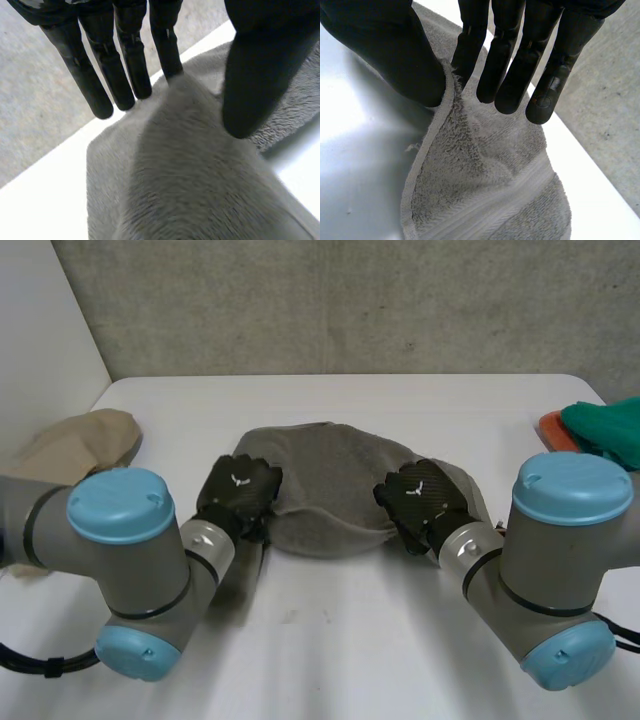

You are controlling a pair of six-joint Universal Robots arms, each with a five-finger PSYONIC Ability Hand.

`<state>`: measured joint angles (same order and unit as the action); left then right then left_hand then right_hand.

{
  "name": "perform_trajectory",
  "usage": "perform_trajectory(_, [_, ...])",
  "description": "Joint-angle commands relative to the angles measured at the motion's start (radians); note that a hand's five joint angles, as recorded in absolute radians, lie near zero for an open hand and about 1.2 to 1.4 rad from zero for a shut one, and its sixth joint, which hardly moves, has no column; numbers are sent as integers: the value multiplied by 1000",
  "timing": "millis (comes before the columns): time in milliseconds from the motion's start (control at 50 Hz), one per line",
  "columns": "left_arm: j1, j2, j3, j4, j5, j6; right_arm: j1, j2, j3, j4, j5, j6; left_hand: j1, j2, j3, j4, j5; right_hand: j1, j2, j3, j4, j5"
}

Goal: Fold the laundry.

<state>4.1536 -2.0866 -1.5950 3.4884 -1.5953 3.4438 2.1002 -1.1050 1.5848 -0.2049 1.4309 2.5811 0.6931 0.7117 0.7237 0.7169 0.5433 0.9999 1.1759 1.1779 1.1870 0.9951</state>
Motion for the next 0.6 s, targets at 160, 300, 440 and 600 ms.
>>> perform_trajectory(160, [-26, 187, -140, 8, -89, -12, -23, 24, -31, -28, 5, 264, -250, -269, -281, -274, -275, 396, 220, 218, 209, 227])
perform_trajectory(300, [-69, 218, -249, -22, -224, -51, -23, 25, -29, -28, -3, 287, -312, -331, -343, -336, -337, 396, 220, 218, 209, 227])
perform_trajectory(440, [-110, 217, -299, -104, -325, -113, -17, 45, -26, -28, 2, 286, -312, -331, -343, -336, -337, 396, 220, 218, 209, 227])
perform_trajectory(600, [-155, 194, -301, -149, -402, -152, -16, 56, -26, -28, 2, 284, -315, -334, -346, -339, -340, 396, 220, 218, 209, 227])
